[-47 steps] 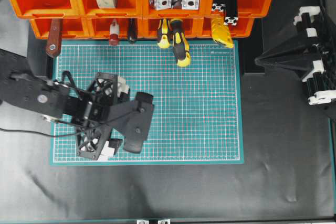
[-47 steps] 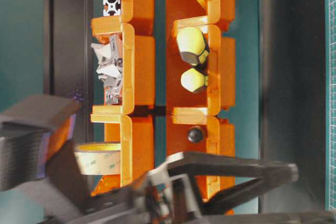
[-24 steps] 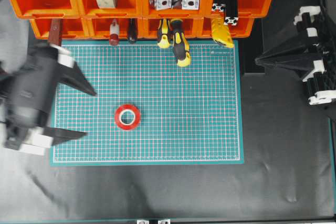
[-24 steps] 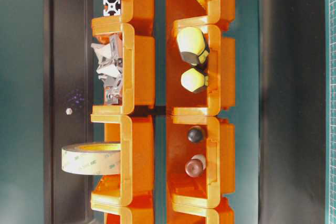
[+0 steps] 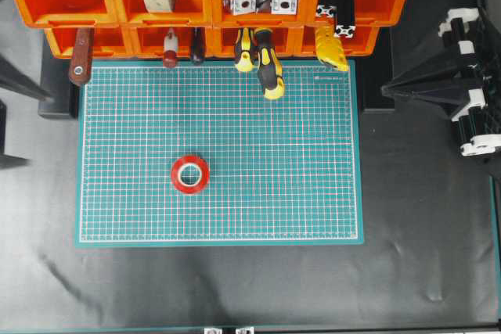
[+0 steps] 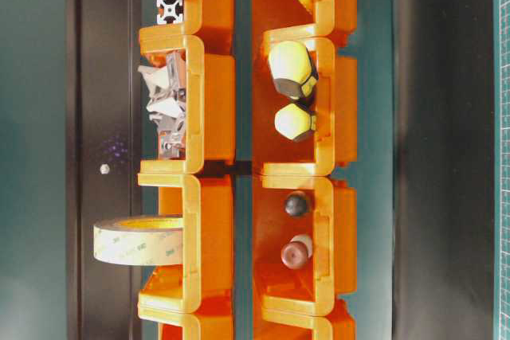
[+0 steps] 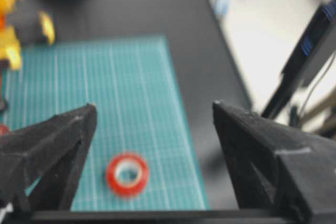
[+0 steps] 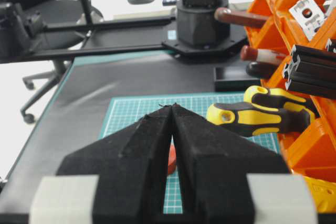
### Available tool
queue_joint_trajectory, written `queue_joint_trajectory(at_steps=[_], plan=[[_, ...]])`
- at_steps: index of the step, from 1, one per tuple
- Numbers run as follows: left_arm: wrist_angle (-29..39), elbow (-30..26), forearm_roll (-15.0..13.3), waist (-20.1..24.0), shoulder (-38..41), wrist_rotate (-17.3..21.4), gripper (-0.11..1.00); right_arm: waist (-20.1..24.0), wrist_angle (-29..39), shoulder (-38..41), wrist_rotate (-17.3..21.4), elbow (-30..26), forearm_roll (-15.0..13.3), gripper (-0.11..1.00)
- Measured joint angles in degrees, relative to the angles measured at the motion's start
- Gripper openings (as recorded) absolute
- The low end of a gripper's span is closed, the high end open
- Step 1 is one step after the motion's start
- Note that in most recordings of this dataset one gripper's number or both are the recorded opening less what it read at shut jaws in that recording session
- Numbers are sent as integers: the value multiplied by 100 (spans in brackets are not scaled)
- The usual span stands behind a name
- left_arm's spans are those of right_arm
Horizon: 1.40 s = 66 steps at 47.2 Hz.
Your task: Pick vinyl tape from container rack with left arm.
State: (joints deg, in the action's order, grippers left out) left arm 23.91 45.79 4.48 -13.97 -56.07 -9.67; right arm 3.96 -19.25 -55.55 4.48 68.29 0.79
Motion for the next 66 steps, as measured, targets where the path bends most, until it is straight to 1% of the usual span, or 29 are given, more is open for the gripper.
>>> queue_joint_trajectory(at_steps=[5,8,15,20,30,40,66], plan=[[-615,422,-9,-70,-554,18,85,0,9,-9,0,9,-9,1],[-817,633,0,-97,-791,62,85,-9,9,-9,0,9,-9,1],[-896,993,0,-97,-1107,79,85,-9,9,-62,0,9,-9,1],[-888,1099,0,-44,-1283,79,85,0,-9,-114,0,0,-9,1],[-809,1204,-9,44,-1521,26,85,0,-9,-185,0,9,-9,1],[-642,1213,0,53,-1529,35,85,0,-9,-185,0,9,-9,1],[-650,1239,0,88,-1529,35,85,-9,-193,-176,0,0,-9,1]])
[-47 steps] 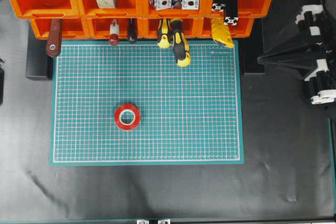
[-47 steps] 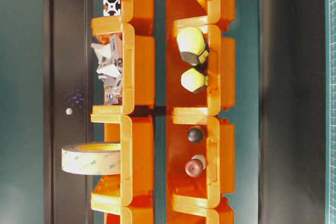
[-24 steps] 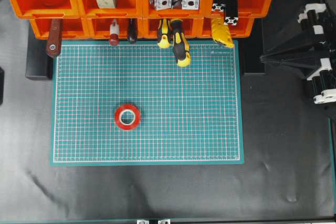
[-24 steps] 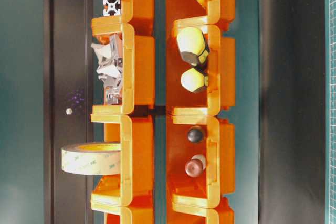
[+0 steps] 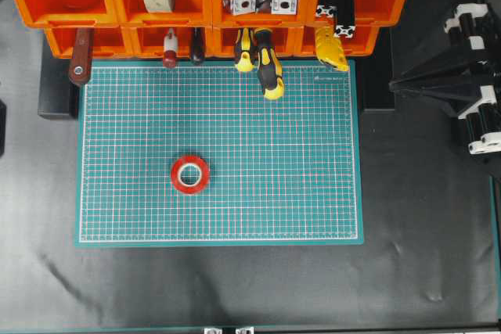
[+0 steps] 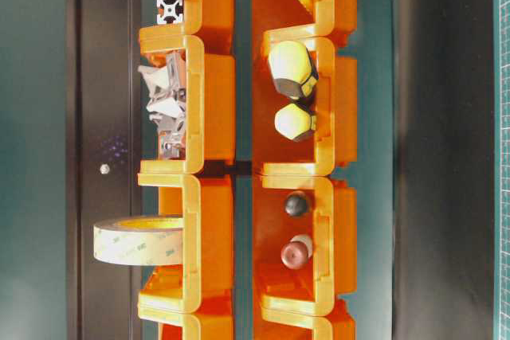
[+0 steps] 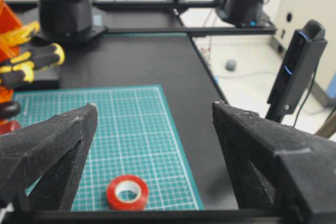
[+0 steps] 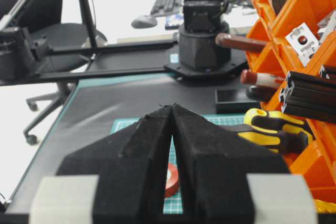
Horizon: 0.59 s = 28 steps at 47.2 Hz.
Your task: Pick vinyl tape from container rack with left arm.
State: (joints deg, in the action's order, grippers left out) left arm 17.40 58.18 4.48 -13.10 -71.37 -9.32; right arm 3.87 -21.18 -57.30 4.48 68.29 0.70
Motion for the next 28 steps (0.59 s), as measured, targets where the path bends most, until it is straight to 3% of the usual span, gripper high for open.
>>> queue_joint_trajectory(at_steps=[28], plan=[[0,26,-9,9,26,-9,85,9,0,62,18,0,9,1]])
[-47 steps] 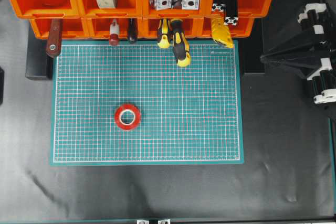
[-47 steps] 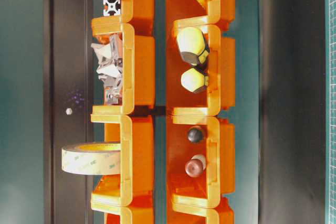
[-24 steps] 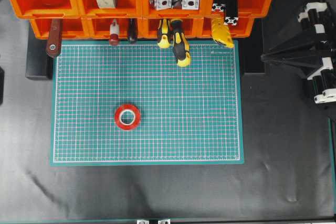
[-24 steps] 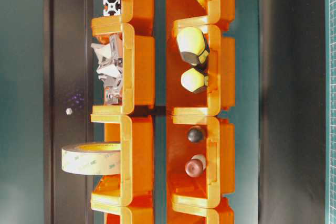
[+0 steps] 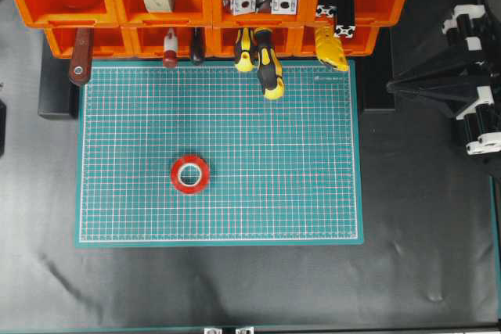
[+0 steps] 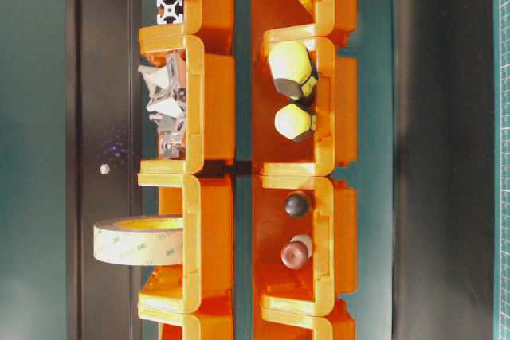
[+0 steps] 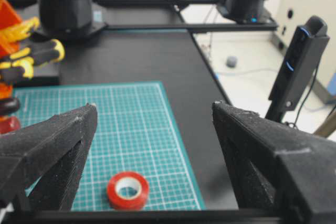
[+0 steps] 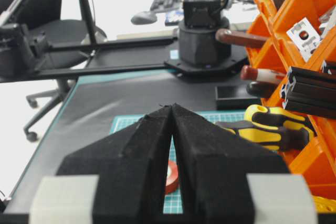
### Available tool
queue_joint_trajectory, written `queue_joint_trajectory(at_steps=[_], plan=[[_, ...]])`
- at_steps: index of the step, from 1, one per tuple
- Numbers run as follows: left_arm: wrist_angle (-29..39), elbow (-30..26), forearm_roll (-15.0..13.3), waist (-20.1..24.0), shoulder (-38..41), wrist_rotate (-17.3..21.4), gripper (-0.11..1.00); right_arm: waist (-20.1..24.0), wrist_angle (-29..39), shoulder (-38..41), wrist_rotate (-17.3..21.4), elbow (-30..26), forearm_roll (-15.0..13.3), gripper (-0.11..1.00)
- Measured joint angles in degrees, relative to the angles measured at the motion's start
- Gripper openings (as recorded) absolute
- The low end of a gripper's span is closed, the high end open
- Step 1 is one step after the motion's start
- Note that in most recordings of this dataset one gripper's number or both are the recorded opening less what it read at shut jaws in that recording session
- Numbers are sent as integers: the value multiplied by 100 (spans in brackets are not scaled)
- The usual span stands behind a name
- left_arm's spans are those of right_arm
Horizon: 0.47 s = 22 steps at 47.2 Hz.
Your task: Pick vinyl tape from container rack with left arm.
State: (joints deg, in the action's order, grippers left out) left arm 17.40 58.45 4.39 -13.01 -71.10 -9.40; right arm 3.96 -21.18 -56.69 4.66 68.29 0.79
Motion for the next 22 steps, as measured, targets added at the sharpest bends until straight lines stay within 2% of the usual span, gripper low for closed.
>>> queue_joint_trajectory(at_steps=[22], plan=[[-9,0,0,0,0,35,85,0,26,62,0,9,-9,1]])
